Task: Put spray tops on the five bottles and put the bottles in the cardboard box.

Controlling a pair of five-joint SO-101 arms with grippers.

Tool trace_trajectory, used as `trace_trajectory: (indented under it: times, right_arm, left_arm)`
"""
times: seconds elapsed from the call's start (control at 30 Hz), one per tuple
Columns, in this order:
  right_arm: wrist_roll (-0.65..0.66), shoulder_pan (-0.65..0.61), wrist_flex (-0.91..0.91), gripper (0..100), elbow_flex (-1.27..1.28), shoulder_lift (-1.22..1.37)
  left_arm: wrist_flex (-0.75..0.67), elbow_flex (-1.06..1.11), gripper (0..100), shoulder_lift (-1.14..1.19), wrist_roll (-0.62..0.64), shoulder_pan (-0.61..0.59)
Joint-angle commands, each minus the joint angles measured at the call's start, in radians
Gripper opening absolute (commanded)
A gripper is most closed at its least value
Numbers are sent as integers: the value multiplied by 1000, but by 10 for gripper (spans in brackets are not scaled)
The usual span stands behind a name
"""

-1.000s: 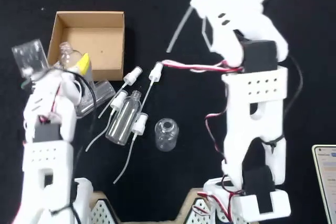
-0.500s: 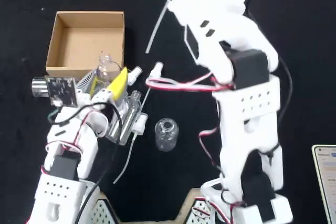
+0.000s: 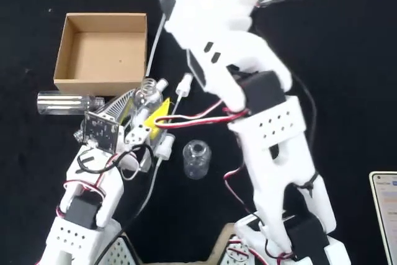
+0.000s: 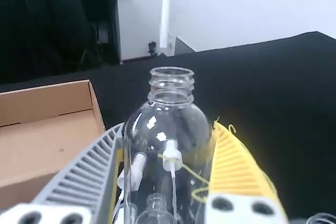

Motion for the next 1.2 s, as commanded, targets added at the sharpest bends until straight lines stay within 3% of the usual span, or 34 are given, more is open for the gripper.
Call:
trace_trajectory:
  times: [0.0,0.13,0.5,0.87,1.17]
  right_arm:
    - [48,-29,-52,11,10,-54]
    - [109,-49,-54,11,25,-56]
    - [114,-63,11,11,21,-56]
    - [115,-138,229,11,28,-76]
    - [204,-140,235,11,219,-157]
  left_arm:
    - [-21,16,30,-68,-9,10]
    - [-21,47,30,-123,-9,8]
    - [-48,74,30,-147,-11,7]
    - [-127,127,30,-147,-11,7]
    - [-127,128,30,-147,-11,-10]
